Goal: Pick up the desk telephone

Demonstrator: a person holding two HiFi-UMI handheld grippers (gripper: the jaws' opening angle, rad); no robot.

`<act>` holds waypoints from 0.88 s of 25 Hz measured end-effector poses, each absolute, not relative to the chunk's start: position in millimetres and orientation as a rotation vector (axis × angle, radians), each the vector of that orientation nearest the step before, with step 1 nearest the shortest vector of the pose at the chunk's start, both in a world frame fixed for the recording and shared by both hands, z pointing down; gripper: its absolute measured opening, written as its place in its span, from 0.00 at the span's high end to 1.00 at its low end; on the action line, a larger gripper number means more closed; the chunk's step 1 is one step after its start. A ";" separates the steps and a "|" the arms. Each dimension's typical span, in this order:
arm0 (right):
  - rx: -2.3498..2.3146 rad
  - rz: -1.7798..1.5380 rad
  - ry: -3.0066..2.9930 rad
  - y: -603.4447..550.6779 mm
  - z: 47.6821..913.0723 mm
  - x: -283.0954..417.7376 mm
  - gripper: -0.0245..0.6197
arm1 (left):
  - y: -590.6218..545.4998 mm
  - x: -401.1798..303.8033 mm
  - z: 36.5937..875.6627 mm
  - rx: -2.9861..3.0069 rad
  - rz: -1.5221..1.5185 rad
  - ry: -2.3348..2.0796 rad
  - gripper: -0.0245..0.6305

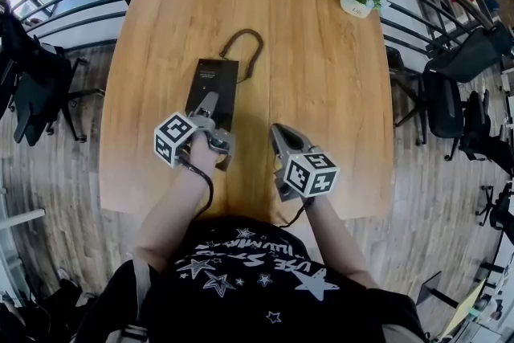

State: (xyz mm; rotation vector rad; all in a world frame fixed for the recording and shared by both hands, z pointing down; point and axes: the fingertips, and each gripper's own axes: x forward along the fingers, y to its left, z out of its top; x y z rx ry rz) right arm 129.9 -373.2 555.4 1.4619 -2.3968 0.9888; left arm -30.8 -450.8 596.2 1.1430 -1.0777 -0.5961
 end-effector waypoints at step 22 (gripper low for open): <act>1.497 0.920 -2.456 -341.7 526.9 138.1 0.96 | -394.1 -22.3 548.5 1.353 -0.584 -0.883 0.68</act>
